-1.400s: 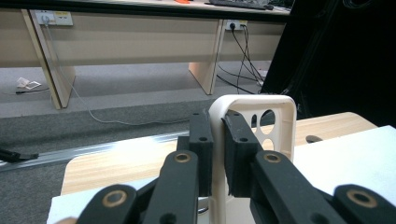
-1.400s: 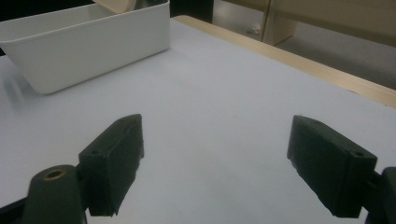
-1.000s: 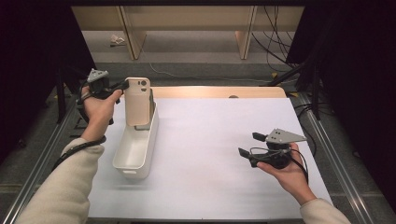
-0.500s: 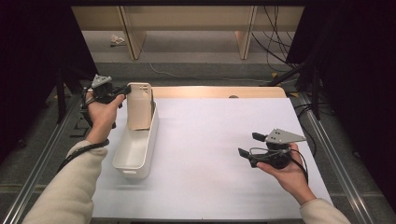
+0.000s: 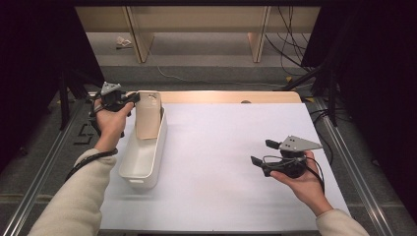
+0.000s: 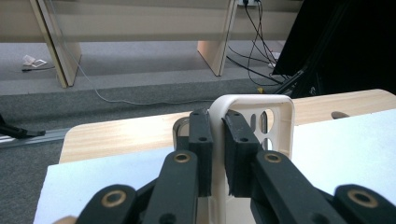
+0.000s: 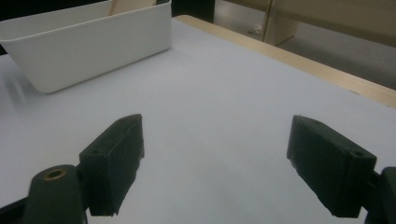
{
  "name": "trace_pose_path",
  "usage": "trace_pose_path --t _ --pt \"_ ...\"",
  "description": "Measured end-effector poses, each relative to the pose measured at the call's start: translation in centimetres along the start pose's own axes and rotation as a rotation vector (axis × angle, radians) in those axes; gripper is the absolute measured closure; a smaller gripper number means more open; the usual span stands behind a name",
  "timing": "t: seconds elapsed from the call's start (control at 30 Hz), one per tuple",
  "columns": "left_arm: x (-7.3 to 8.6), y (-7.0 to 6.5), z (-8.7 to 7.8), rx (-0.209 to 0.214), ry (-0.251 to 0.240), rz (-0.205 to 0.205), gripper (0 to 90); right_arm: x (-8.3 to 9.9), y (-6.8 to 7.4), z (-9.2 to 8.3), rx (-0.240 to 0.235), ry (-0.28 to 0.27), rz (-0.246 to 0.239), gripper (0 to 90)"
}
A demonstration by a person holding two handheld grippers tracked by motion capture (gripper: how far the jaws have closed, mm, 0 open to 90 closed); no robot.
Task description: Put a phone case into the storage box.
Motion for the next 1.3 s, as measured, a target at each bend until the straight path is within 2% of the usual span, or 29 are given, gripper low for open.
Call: trace_pose_path --t 0.7,0.77,0.87,1.07,1.17,1.3 --pt "1.4 0.5 1.1 -0.012 0.033 -0.016 81.5 0.0 0.0 0.0 -0.004 -0.001 0.002 19.9" --pt "1.4 0.5 1.2 -0.016 0.037 -0.013 80.7 0.0 0.0 0.0 -0.003 0.001 0.002 19.9" --pt "1.4 0.5 1.4 -0.027 0.053 0.013 79.5 0.1 0.0 0.1 -0.004 0.003 0.001 19.9" --pt "1.3 0.4 1.5 -0.060 0.083 0.043 68.9 0.1 0.0 0.0 -0.005 0.002 0.000 19.9" --pt "1.1 0.3 1.5 -0.056 0.093 0.049 63.5 0.0 0.0 0.0 -0.005 0.002 0.000 19.9" --pt "1.0 0.2 1.3 -0.069 0.125 0.077 55.4 0.0 0.0 0.1 -0.006 0.002 -0.001 19.9"
Point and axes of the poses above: each handheld gripper's, and its own axes: z roughly forward along the jaws, x roughly out of its underside, y roughly to its left, the point moved 5 cm from there along z, roughly forward along the jaws, and after that the axes turned 3 degrees about z, right-handed, at the moved point
